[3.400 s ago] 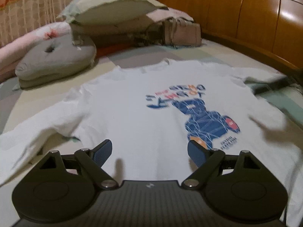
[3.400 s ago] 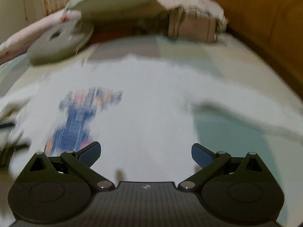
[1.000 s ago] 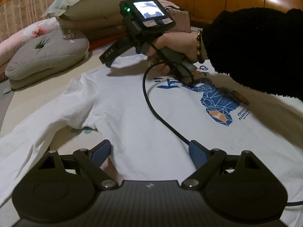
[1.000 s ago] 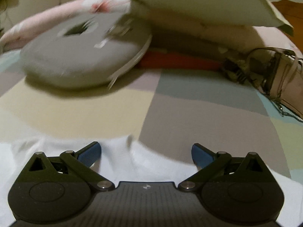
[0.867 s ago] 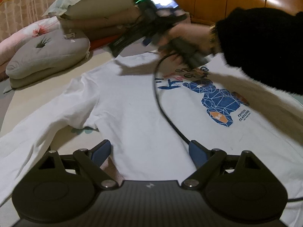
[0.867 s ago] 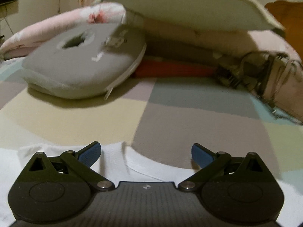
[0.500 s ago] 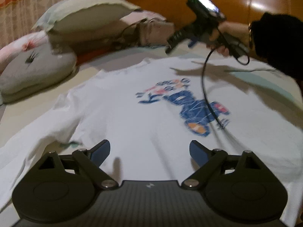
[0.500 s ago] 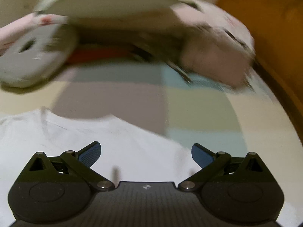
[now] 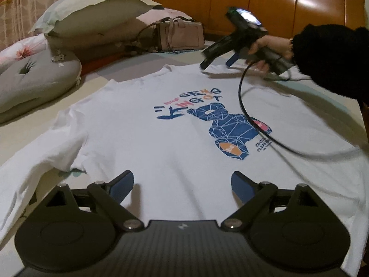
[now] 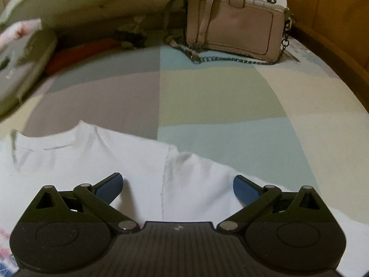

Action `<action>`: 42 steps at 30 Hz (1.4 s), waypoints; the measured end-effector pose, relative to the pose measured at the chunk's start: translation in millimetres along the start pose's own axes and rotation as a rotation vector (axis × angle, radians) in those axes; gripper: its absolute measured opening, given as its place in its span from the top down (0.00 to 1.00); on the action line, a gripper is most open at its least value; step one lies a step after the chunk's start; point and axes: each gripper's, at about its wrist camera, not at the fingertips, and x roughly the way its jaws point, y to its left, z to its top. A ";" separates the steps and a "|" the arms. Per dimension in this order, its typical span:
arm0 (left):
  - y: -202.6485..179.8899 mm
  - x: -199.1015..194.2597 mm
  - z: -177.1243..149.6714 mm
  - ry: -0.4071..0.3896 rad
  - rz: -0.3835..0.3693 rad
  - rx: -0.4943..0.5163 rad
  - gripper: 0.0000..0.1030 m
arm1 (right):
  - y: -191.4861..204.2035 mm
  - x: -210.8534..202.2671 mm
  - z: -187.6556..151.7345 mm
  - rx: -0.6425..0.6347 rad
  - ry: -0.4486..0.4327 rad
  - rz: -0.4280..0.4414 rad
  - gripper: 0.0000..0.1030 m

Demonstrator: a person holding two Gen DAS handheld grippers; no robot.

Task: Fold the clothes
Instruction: 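Sweep the open right tool along the collar edge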

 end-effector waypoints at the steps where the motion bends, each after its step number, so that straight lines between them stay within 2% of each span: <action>1: -0.1 -1.3 0.1 -0.008 -0.001 -0.002 0.11 | -6.8 -14.9 -2.8 -0.007 -0.023 0.017 0.00; 3: -0.8 -3.9 0.6 -0.019 -0.002 -0.004 0.11 | -22.9 -40.4 -10.9 0.003 -0.049 0.051 0.00; 7: -3.9 -3.3 1.9 -0.024 0.006 0.001 0.11 | -53.5 -72.5 -38.6 0.075 -0.042 0.126 0.00; 11: -6.3 0.0 2.0 -0.022 0.004 0.006 0.11 | -61.4 -74.8 -68.1 0.104 -0.028 0.228 0.00; 14: -7.2 4.0 0.3 -0.004 0.010 0.012 0.11 | -61.4 -65.6 -90.6 0.105 0.030 0.216 0.00; 17: -7.0 6.3 -0.5 0.005 0.012 0.011 0.11 | -54.3 -77.8 -116.1 0.011 -0.002 0.185 0.00; 21: -7.7 7.1 -1.5 0.010 0.015 0.015 0.11 | -52.7 -90.0 -107.6 0.039 -0.011 0.175 0.00; 24: -7.8 7.9 -1.8 0.014 0.017 0.015 0.11 | -43.9 -90.6 -93.5 0.055 -0.071 0.227 0.00; 26: -7.2 8.8 -2.2 0.018 0.019 0.013 0.11 | -36.3 -82.8 -92.3 0.070 -0.065 0.259 0.00; 30: -6.0 8.5 -2.3 0.019 0.021 0.010 0.11 | -23.3 -75.7 -114.1 0.018 -0.031 0.244 0.00; 33: -6.4 7.9 -1.7 0.016 0.020 0.011 0.11 | -29.8 -88.8 -116.5 0.023 -0.008 0.241 0.00; 35: -6.9 7.7 -1.4 0.014 0.018 0.012 0.11 | -44.3 -98.8 -109.8 0.048 -0.041 0.202 0.00; 37: -7.1 7.8 -1.3 0.012 0.018 0.014 0.11 | -66.3 -102.5 -102.8 0.101 -0.091 0.123 0.00; 40: -6.5 7.9 -1.6 0.013 0.020 0.012 0.11 | -105.7 -94.5 -110.7 0.263 -0.043 0.057 0.00; 42: -6.1 8.4 -1.7 0.017 0.021 0.010 0.11 | -118.5 -99.6 -127.0 0.273 -0.057 0.051 0.00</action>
